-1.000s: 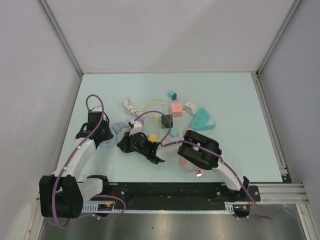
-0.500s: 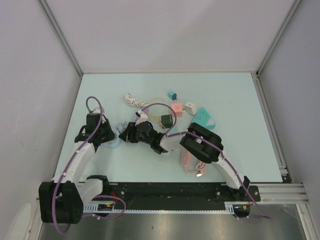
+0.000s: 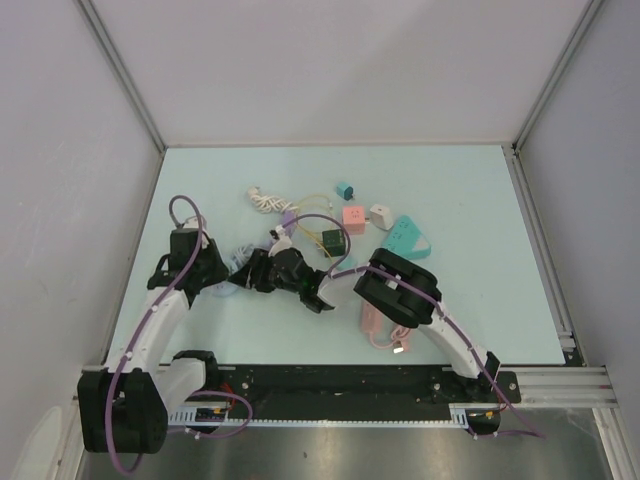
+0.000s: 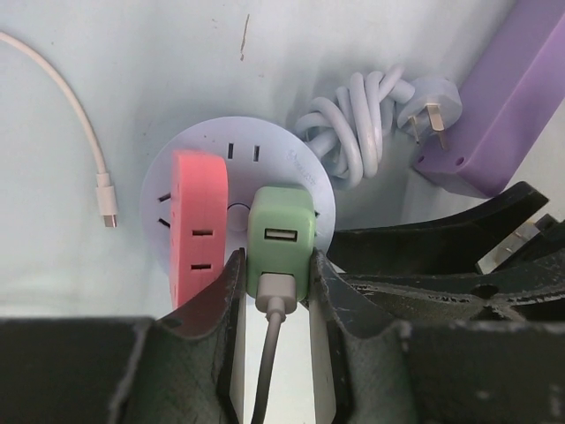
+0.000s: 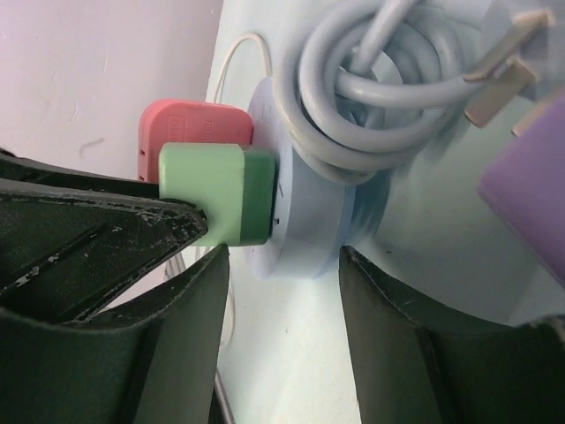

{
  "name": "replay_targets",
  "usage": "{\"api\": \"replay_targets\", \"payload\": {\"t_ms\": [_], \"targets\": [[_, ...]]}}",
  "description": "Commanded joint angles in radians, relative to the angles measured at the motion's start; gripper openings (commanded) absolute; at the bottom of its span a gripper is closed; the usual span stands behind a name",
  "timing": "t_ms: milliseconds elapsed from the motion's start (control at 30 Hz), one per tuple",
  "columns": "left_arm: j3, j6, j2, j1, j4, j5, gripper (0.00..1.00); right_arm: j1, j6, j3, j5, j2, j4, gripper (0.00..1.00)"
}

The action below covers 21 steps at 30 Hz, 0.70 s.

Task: Pull the plug off the socket

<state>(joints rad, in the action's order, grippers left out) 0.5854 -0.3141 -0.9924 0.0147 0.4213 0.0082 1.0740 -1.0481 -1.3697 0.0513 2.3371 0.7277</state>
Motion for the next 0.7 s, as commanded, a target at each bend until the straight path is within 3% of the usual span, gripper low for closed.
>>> {"api": "replay_targets", "payload": {"t_ms": [0, 267, 633, 667], "targets": [[0.005, -0.043, 0.041, 0.011, -0.041, 0.136, 0.0, -0.003, -0.134, 0.006, -0.027, 0.036, 0.026, 0.57], [0.01, -0.082, 0.052, 0.004, -0.036, 0.193, 0.0, 0.004, -0.225, 0.035, -0.11, 0.011, 0.009, 0.56], [0.011, -0.085, 0.029, -0.004, -0.027, 0.187, 0.01, -0.014, -0.247, 0.063, -0.064, 0.076, 0.246, 0.29], [0.011, -0.085, 0.025, -0.005, -0.027, 0.187, 0.01, -0.016, -0.251, 0.067, -0.062, 0.083, 0.263, 0.23]]}}
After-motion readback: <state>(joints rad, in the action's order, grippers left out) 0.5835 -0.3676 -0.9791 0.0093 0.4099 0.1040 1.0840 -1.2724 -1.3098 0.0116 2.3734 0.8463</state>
